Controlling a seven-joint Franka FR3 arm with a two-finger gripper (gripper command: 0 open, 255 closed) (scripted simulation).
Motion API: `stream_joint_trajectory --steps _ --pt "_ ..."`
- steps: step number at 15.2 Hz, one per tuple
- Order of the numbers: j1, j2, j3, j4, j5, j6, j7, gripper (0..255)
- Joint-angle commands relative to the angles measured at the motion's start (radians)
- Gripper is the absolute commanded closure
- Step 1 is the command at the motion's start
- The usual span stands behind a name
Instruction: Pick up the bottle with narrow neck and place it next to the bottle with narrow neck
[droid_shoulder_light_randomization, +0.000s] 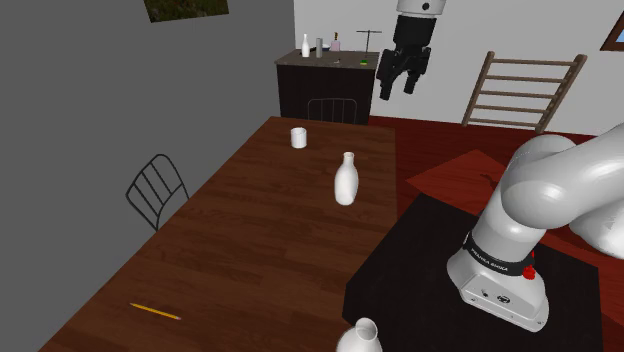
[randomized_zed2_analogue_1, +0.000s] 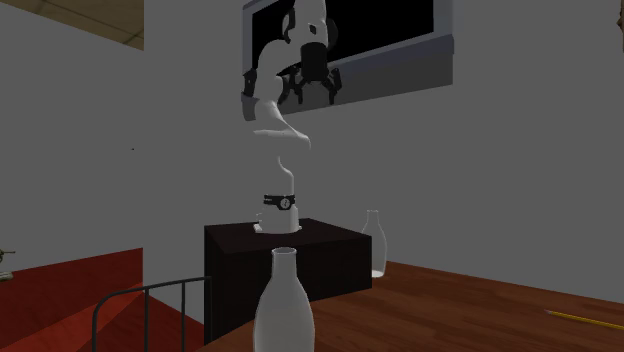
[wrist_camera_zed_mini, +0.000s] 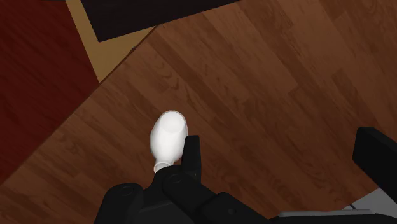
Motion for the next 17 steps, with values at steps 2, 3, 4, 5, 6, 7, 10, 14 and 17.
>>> stream_joint_trajectory --steps 2,3,4,5,6,7,10,14,17 --pt "-0.003 0.02 -0.01 -0.012 -0.006 0.031 -0.011 0" --pt "-0.007 0.042 -0.02 -0.023 -0.012 0.062 -0.022 0" --pt "-0.01 0.065 -0.03 -0.033 -0.018 0.093 -0.034 0" --pt "-0.013 0.09 -0.039 -0.041 -0.023 0.125 -0.045 0" --pt "-0.016 0.116 -0.049 -0.048 -0.028 0.156 -0.056 0" --pt "-0.019 0.143 -0.059 -0.054 -0.033 0.187 -0.067 0" --pt "-0.026 0.232 -0.089 -0.062 -0.043 0.28 -0.1 0" --pt "-0.033 0.365 -0.129 -0.053 -0.048 0.398 -0.146 0" --pt "-0.035 0.474 -0.157 -0.032 -0.042 0.481 -0.184 0"
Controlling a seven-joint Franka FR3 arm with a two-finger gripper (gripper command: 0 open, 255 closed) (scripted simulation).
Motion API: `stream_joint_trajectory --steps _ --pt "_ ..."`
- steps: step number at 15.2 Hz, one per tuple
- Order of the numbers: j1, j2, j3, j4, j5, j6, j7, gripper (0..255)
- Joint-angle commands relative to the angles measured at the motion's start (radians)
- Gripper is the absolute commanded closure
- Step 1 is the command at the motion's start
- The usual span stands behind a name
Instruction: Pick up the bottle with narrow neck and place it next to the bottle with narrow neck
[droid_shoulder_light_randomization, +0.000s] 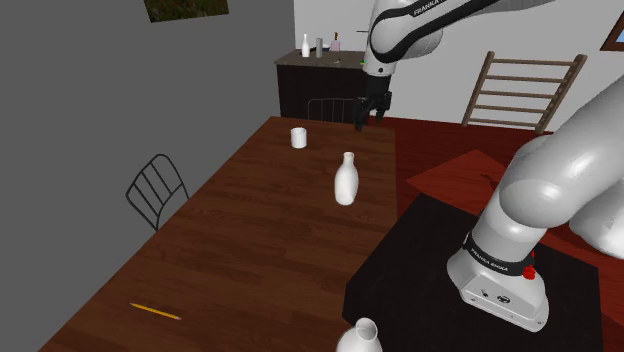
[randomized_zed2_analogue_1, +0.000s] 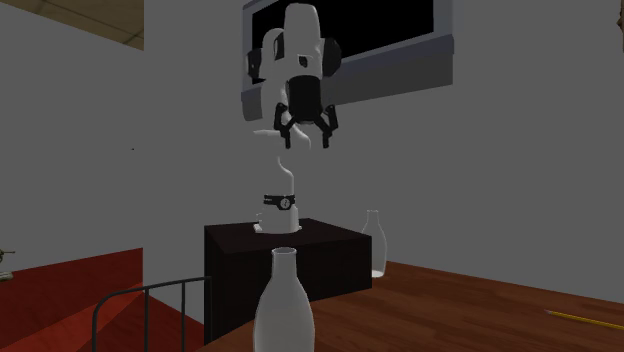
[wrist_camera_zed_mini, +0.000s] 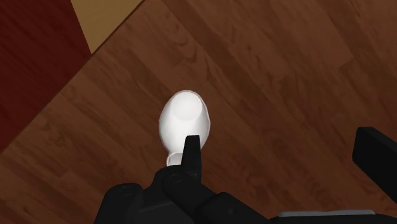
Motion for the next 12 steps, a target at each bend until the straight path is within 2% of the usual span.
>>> stream_joint_trajectory --steps 1,6,12 --pt "-0.004 0.072 -0.022 0.01 0.004 0.059 -0.031 0" --pt "-0.007 0.267 -0.061 0.08 0.044 0.173 -0.106 0" --pt "-0.029 0.509 -0.08 0.207 0.128 0.27 -0.208 0"
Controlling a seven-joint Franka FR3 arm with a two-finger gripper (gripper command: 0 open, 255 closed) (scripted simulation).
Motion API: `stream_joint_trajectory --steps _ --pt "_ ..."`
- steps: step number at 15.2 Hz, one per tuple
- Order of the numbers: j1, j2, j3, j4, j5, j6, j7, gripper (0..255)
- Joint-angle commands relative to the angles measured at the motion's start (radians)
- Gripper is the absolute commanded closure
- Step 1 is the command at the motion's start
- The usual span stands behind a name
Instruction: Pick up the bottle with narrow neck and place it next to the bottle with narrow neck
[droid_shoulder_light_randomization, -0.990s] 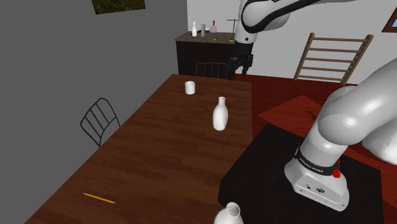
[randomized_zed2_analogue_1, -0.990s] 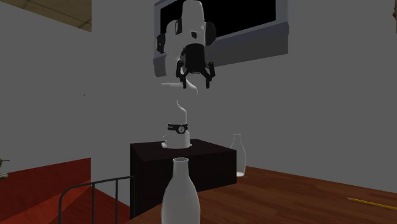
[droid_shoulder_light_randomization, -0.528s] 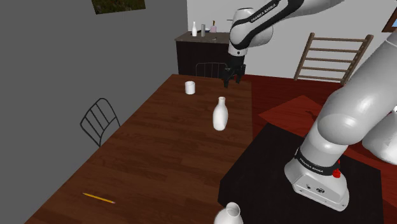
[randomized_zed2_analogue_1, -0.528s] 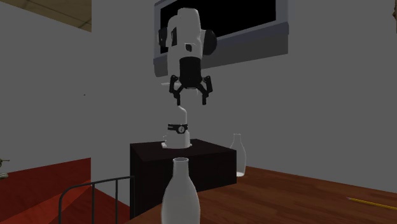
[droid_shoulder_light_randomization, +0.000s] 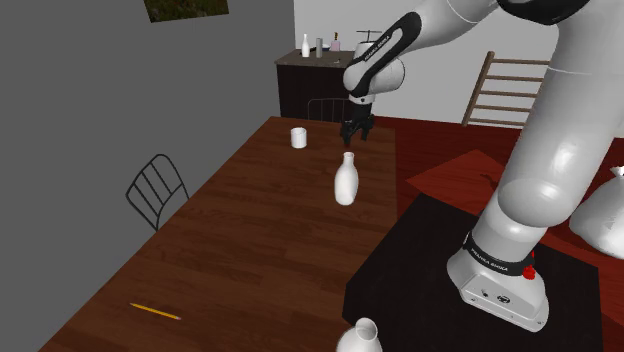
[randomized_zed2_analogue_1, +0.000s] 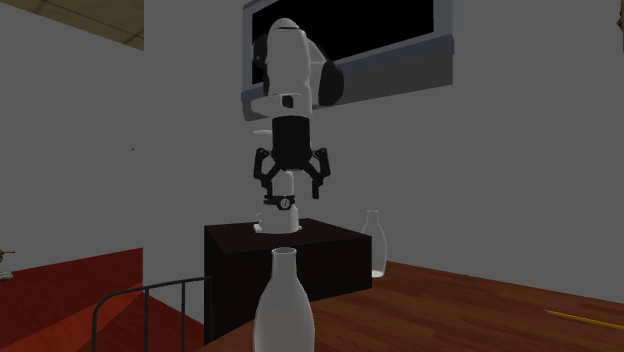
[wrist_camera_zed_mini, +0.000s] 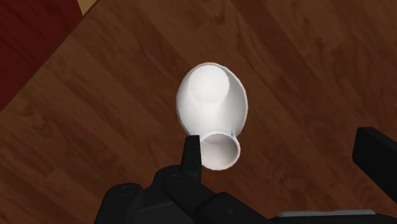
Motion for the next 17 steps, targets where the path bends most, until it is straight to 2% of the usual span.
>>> stream_joint_trajectory --steps 1,6,13,17 --pt "-0.011 0.087 0.0 0.048 0.032 0.032 -0.034 0" --pt "-0.055 0.287 0.016 0.195 0.097 0.07 -0.105 0" --pt "-0.068 0.36 0.036 0.195 0.127 0.142 -0.124 0" --pt "-0.069 0.366 0.038 0.195 0.129 0.148 -0.126 0"
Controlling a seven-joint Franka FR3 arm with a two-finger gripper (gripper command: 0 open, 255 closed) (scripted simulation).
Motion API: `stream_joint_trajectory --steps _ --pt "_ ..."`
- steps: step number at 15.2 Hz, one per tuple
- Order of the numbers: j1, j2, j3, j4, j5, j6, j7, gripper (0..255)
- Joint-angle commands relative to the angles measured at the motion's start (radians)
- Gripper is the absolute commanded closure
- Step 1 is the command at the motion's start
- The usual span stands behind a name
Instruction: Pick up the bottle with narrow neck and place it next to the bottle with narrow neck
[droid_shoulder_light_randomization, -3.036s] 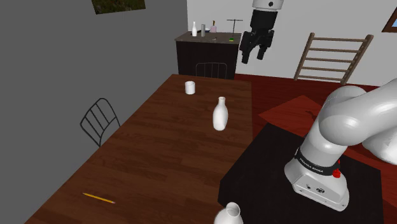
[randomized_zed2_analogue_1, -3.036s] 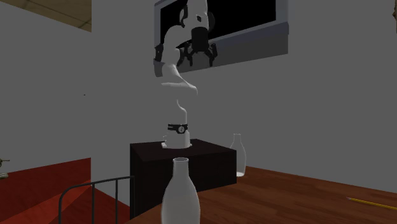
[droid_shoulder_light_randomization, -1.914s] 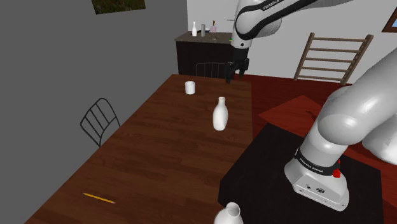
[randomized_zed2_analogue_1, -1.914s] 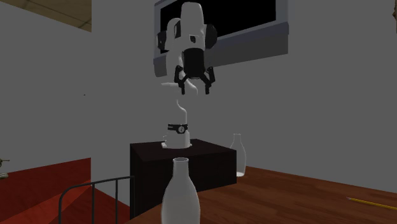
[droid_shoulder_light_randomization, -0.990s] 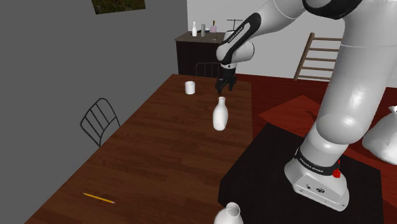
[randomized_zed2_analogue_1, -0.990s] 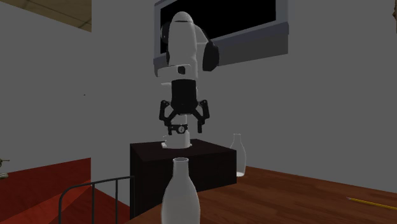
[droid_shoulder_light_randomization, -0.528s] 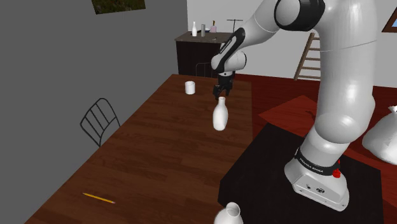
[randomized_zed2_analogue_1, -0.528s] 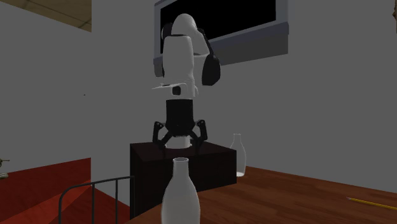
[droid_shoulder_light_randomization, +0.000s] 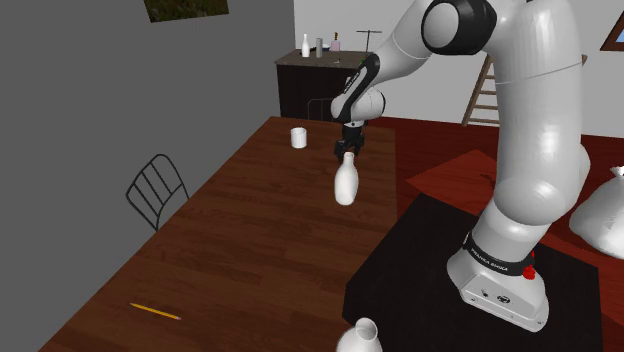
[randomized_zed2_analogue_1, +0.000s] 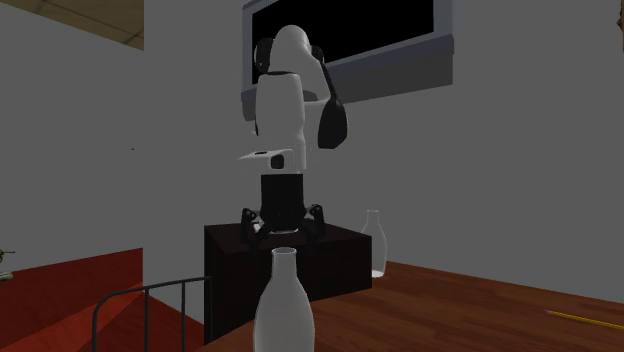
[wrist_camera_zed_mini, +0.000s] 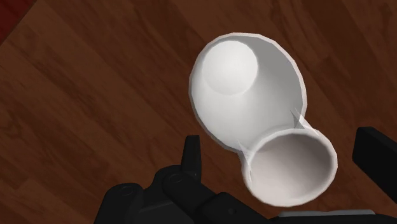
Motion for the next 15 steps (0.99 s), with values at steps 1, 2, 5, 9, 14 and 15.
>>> stream_joint_trajectory --steps 1,2,5,9,14,15 --pt "0.0 0.001 0.0 0.0 0.0 0.001 0.0 0" --pt "0.0 0.001 0.0 0.0 0.0 0.001 0.0 0" --pt "0.0 0.001 0.0 0.0 0.0 0.001 0.0 0" --pt "0.0 0.0 0.0 0.0 0.0 0.001 0.0 255" --pt "0.0 0.001 0.0 0.0 0.0 0.001 0.0 255" --pt "0.0 0.001 0.0 0.0 0.0 0.001 0.0 255"
